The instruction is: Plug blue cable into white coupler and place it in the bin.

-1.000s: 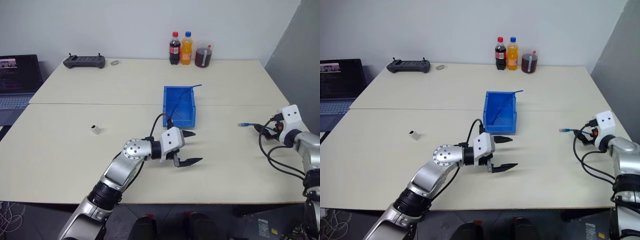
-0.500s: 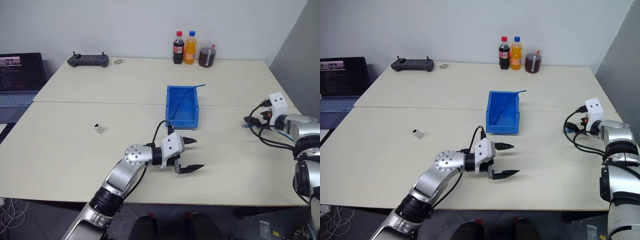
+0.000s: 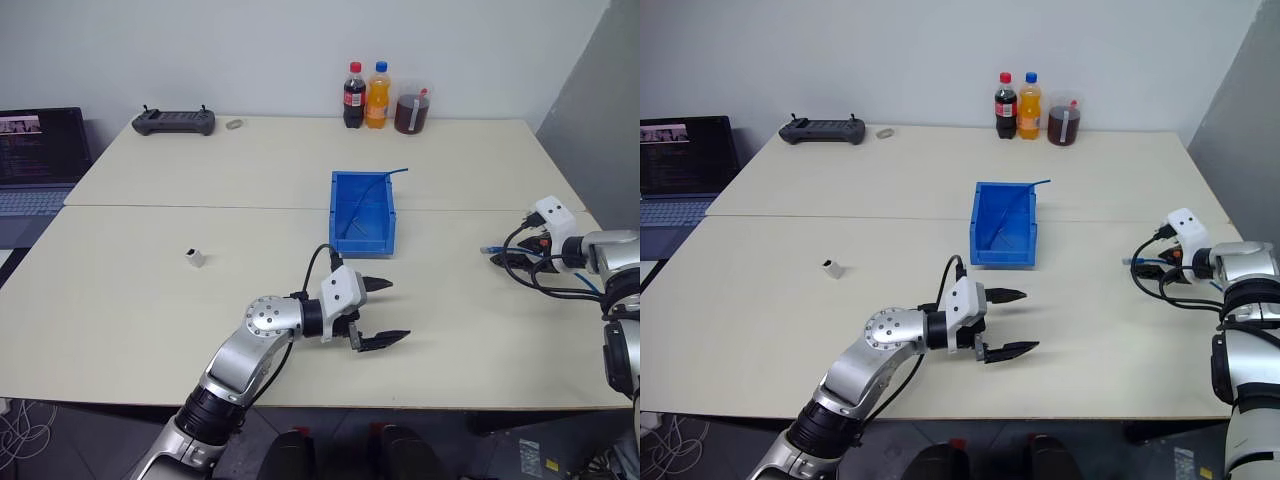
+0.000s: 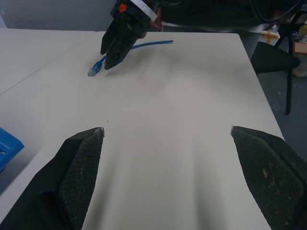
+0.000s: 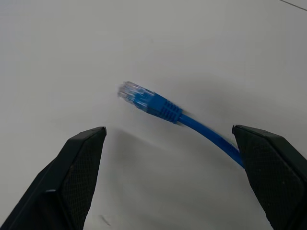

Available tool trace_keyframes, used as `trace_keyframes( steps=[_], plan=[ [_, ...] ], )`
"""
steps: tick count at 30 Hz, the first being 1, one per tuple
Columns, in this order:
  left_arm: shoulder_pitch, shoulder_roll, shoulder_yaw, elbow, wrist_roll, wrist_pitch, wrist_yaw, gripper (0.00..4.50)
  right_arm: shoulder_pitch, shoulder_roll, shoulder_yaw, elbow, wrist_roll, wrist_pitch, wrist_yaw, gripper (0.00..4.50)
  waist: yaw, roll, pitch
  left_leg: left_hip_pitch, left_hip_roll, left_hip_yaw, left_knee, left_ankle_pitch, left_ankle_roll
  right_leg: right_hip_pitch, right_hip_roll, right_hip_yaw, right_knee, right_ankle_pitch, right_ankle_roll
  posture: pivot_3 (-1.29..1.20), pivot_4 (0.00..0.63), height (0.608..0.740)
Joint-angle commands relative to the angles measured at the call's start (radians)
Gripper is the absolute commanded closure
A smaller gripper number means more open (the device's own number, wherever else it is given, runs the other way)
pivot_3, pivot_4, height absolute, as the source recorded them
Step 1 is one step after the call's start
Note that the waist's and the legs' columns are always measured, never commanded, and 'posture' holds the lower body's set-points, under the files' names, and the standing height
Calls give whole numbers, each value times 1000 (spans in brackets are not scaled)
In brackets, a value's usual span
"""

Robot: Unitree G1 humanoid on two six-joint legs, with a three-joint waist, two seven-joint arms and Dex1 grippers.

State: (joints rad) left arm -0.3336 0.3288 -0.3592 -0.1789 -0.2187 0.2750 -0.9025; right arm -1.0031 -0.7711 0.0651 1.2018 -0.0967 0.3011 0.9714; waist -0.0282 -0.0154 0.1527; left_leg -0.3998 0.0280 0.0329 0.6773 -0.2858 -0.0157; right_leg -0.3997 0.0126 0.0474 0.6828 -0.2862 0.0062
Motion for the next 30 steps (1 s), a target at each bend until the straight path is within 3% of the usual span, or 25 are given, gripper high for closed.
trace_keyframes(
  steps=[1,9,11,17,23,29,30],
  plan=[
    [-13,-9,-2,-27,0,-10,8,0,-37,8,18,13,-26,-28,-3,18,-1,0,0,0,0,0,0,0,0,0,0,0,0,0,0,0,150,740],
    [4,2,-2,-52,-2,4,13,0,-39,8,55,42,-68,-7,41,18,-1,0,0,0,0,0,0,0,0,0,0,0,0,0,0,0,150,740],
    [4,1,-2,-53,-1,6,16,0,-37,9,53,47,-67,-10,41,195,-1,0,0,0,0,0,0,0,0,0,0,0,0,0,0,0,150,740],
    [10,2,-3,-63,-1,10,26,0,-32,11,55,51,-68,-17,36,1683,-1,0,0,1,0,0,1,0,0,1,0,0,0,0,0,0,150,740],
    [10,4,-2,-58,3,7,25,0,-28,12,60,51,-71,-25,33,2870,0,0,0,1,0,0,1,0,0,2,0,0,0,0,0,0,150,740],
    [7,6,0,-53,6,1,22,0,-27,10,57,47,-67,-41,39,4427,0,0,0,1,0,0,1,0,0,2,0,0,0,0,0,0,150,740],
    [7,10,-2,-54,12,-3,22,0,-27,10,53,44,-64,-45,44,4487,0,0,0,1,0,0,1,0,0,2,0,0,0,0,0,0,150,740]
  ],
)
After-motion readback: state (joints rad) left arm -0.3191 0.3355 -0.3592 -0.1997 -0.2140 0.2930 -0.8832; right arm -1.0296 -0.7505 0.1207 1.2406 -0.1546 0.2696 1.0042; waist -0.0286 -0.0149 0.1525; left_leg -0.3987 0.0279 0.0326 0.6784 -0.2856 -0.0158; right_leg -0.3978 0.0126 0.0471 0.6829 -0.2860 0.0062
